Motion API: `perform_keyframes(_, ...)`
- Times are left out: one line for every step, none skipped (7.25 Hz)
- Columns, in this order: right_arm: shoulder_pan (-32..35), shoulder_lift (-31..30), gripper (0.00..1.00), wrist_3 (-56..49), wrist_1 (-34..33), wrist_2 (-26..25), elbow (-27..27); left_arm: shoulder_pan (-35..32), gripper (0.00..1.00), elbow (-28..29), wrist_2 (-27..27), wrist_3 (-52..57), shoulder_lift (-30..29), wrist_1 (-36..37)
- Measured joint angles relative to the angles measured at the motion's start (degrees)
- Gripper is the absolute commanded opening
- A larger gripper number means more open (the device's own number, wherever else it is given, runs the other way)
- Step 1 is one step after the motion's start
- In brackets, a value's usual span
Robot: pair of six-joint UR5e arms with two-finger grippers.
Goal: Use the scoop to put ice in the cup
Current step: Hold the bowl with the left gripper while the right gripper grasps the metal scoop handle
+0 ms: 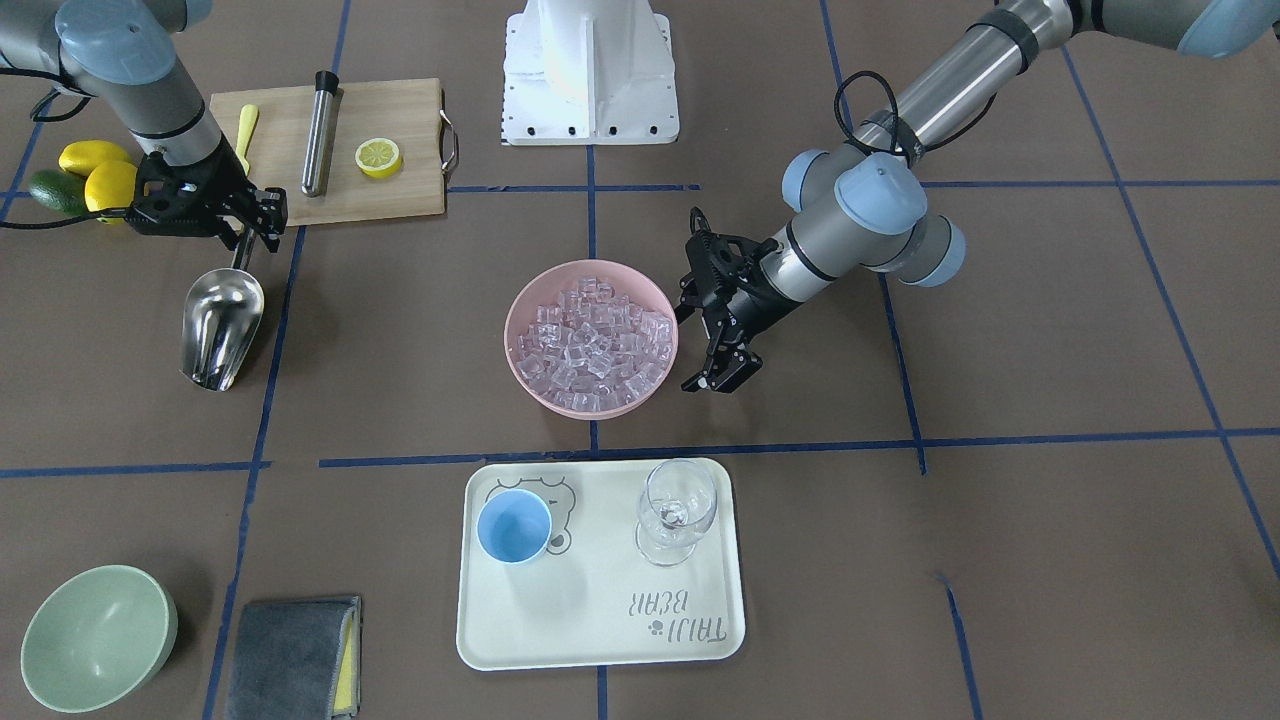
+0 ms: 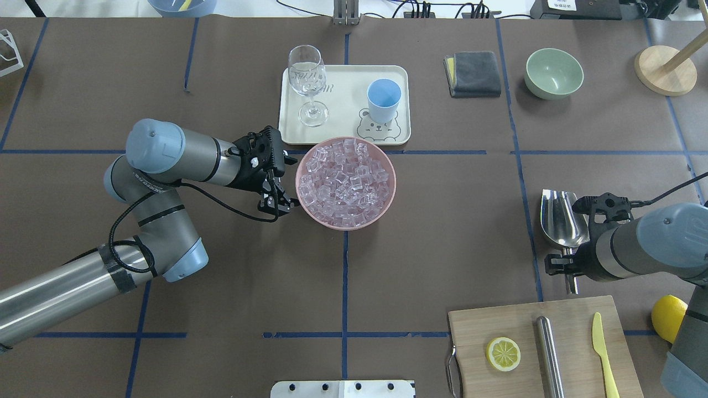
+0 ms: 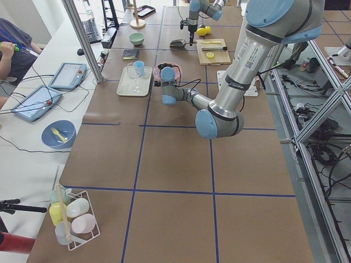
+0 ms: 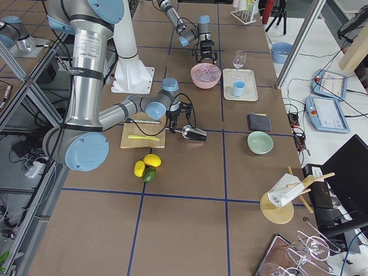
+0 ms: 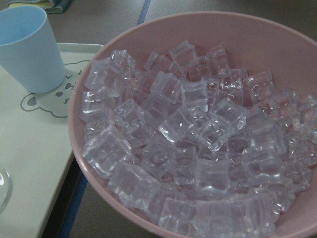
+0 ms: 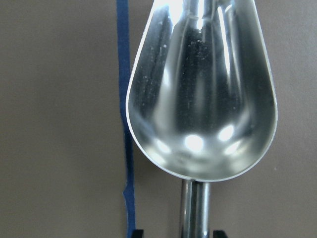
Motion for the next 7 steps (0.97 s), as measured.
perform_keyframes(-0.3,0.0,0.0,0.0,-0.2,0.0,0.0,0.0,1.0,0.0,0.0,0.0,0.0,0.0)
perform_keyframes(-0.5,0.0,0.0,-0.1,-0.4,0.0,0.1,0.0,1.0,0.0,0.0,0.0,0.0,0.0)
perform_keyframes(-0.8,0.1,0.0,-0.4,-0.5,0.0,0.2,0.0,1.0,0.0,0.0,0.0,0.1,0.0)
perform_keyframes(-1.2,0.1,0.0,-0.9,-0.5,0.1,0.4,0.0,1.0,0.0,0.0,0.0,0.1,0.0)
perform_keyframes(-1.7,0.1,0.0,-2.6,-0.5,0.1,0.8,0.0,1.0,0.0,0.0,0.0,0.2,0.0)
perform_keyframes(-2.0,0.1,0.0,-5.1,-0.6,-0.1,1.6,0.0,1.0,0.0,0.0,0.0,0.2,0.0)
perform_keyframes(-2.3,0.1,0.0,-6.8,-0.6,-0.3,2.3,0.0,1.0,0.0,0.0,0.0,0.3,-0.1)
